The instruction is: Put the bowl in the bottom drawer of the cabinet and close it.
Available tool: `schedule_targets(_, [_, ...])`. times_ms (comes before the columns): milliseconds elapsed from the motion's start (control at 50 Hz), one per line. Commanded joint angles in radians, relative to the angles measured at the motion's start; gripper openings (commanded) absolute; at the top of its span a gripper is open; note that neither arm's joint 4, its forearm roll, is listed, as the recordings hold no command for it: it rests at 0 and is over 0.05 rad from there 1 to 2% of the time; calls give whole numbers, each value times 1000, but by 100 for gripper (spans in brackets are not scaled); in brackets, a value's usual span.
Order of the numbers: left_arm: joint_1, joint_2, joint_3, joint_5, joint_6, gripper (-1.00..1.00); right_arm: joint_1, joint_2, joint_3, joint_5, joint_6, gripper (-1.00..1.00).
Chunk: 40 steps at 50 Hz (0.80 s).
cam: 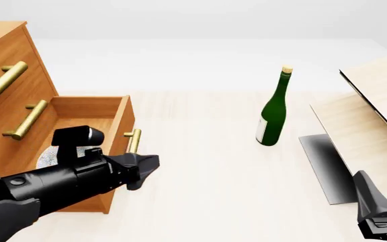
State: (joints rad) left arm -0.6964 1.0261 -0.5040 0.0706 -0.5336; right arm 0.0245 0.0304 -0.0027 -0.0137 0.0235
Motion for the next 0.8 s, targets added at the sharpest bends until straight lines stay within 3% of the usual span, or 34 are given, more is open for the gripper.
schedule_targets(20, [-1, 52, 25, -44, -46, 100, 0, 0, 0, 0, 0, 100])
schedule_targets(800, [148, 156, 119, -126, -69, 100, 0, 1, 0, 0, 0, 100])
